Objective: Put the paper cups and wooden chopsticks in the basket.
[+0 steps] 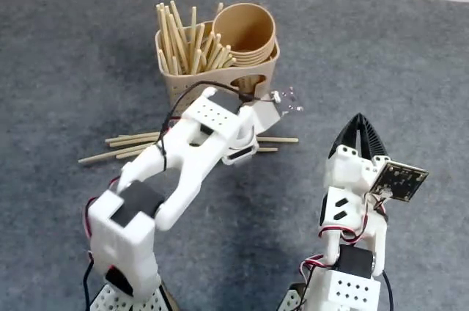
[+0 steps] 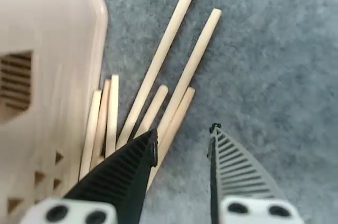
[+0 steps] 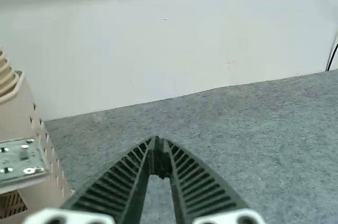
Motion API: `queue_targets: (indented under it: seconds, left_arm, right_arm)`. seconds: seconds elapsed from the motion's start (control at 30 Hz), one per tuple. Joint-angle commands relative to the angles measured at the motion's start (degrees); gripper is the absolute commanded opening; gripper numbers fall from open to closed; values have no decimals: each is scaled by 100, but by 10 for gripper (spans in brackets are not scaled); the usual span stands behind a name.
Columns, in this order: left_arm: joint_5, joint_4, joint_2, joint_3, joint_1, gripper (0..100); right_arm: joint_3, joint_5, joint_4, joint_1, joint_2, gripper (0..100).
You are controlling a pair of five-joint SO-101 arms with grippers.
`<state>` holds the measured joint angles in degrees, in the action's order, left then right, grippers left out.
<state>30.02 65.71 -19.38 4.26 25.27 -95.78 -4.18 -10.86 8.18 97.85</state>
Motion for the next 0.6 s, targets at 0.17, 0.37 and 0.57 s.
queue_targets:
  seconds: [0.17,0.37,0.57]
  left_arm:
    - [53,-35,-998,-1068,-57,139]
    - [149,97,-1226,-1147,-22,54]
    - [132,545,-1191,-1112,-22,6]
  right_arm:
    - [-48,-18,154,84,57,6]
    - [-48,-18,154,84,57,6]
    - [-48,-18,154,84,57,6]
